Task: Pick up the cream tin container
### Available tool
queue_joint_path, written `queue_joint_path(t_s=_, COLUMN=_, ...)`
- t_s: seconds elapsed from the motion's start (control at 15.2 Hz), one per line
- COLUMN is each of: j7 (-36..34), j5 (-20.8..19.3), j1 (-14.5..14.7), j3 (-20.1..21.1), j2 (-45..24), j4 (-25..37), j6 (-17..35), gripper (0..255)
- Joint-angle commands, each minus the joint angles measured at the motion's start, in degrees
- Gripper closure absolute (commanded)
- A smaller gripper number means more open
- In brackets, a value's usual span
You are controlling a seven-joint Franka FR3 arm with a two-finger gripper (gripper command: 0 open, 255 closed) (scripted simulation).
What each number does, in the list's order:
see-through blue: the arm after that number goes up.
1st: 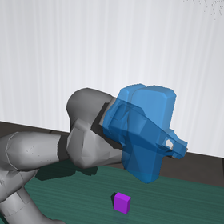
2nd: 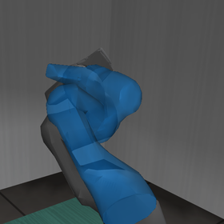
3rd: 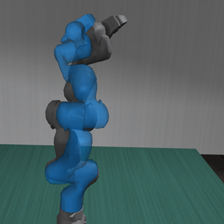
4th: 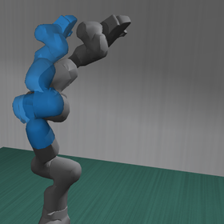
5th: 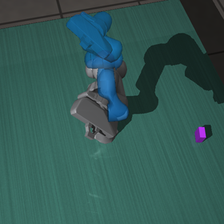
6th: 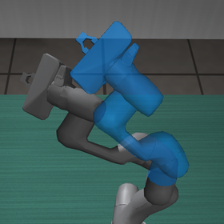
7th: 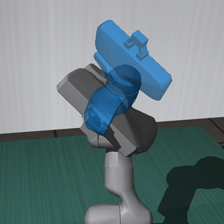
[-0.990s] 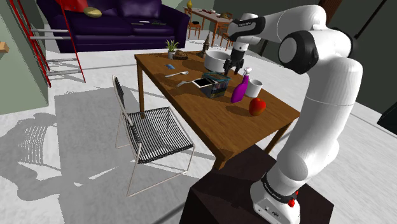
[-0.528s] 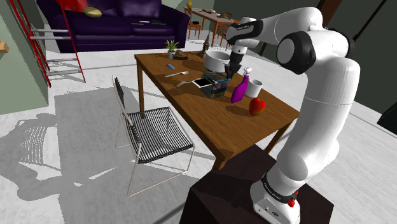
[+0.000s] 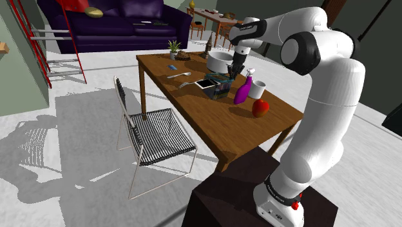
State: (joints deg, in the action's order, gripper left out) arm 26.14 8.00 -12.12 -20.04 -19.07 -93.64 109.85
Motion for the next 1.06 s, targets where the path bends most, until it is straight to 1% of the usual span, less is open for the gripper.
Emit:
queue_joint_path(t_s=0.0, j7=-0.1, j5=-0.2, j1=0.0, j3=-0.1, j2=0.4, j4=0.7, j6=-1.0, gripper=255)
queue_joint_path(t_s=0.86, j7=-0.7, j5=-0.7, j1=-0.4, j3=-0.4, j2=1.3, j4=9.4, j6=-10.6, gripper=255)
queue_joint_path(t_s=0.99, j7=-0.7, j5=-0.7, j1=-0.4, j3=-0.4, j2=1.3, j4=9.5, j6=-10.8, gripper=255)
